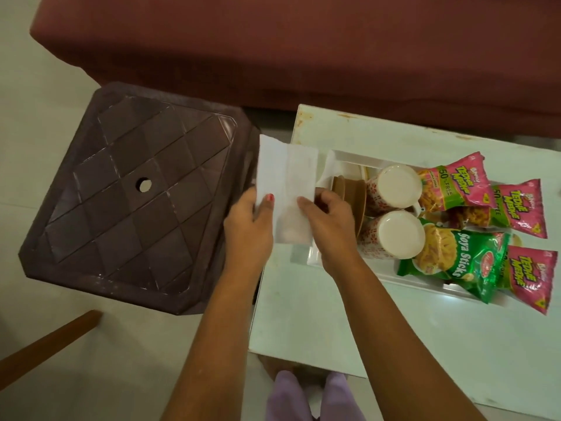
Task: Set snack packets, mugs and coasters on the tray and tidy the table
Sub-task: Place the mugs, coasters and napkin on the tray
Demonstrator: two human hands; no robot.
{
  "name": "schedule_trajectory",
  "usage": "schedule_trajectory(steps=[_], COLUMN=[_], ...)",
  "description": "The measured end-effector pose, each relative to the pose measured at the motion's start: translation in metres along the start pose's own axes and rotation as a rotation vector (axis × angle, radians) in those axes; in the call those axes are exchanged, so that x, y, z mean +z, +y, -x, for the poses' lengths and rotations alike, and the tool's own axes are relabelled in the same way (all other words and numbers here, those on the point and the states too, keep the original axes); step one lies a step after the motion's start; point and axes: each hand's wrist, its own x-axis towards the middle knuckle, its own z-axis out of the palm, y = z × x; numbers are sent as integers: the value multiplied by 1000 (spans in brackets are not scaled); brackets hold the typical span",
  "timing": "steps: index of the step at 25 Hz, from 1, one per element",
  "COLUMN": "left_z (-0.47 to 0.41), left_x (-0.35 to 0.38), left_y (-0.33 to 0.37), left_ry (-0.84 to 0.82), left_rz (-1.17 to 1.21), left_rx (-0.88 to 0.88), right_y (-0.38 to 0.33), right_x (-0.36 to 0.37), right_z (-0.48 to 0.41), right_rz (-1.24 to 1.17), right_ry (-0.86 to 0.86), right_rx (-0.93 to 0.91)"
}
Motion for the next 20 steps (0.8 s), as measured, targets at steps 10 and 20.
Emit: schedule_trajectory(steps=[10,20], left_z=[43,25], left_x=[89,108], left_y=[9,1], left_ry=[-176,-48], left_rz=[-223,-320], left_rx=[133,187], right_y=[32,35], right_x=[-69,-62], right_z=[14,-4], right_rz=[388,559], right_ry=[484,310], right_rx=[-267,-356])
